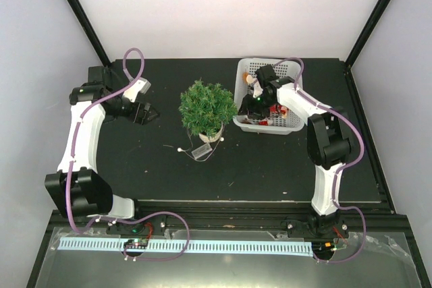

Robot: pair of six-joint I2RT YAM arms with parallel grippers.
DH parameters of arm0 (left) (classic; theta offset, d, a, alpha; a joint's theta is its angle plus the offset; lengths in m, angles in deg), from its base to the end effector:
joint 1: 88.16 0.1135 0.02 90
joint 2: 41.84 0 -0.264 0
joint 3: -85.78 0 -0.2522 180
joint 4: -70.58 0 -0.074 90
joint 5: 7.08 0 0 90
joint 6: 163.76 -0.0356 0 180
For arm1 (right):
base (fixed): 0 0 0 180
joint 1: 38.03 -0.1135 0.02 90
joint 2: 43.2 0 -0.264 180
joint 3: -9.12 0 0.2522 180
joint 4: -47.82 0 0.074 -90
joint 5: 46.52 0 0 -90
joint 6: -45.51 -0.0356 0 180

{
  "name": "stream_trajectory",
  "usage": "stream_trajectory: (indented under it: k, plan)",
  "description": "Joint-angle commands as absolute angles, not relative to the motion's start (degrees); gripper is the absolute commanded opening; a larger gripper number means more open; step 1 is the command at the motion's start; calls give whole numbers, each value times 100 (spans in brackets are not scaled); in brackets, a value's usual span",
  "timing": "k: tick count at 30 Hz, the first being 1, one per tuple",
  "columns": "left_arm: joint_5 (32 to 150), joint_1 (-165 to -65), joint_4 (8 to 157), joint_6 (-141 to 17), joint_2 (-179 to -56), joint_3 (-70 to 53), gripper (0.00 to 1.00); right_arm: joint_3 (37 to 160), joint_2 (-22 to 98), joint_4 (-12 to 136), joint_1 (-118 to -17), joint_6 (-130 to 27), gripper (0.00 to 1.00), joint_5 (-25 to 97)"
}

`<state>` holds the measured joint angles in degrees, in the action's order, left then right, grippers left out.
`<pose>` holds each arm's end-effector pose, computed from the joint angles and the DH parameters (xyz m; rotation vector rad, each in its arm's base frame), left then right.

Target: Decorate the small christmas tree

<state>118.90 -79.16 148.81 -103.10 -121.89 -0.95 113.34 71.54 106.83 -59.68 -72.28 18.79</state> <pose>0.2634 0.0205 0.3380 0.6118 2.4028 -0.5786 0.3808 0.1672 0.2076 0.0408 2.8950 0.7936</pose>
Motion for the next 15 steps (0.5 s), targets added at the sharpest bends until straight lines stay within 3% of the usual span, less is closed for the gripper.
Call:
stream_trajectory:
  k: [1, 8, 15]
  plan:
    - [11852, -7916, 14956, -10259, -12250, 118, 82, 11386, 7194, 10439, -5956, -7349, 43, 1601]
    - [11884, -7918, 14898, -10236, -12268, 60, 82, 11140, 7209, 10502, -5698, -7240, 4, 1856]
    - [11902, -7919, 14887, -10267, -12309, 99, 83, 10698, 7058, 10579, -5171, -7240, 1, 2384]
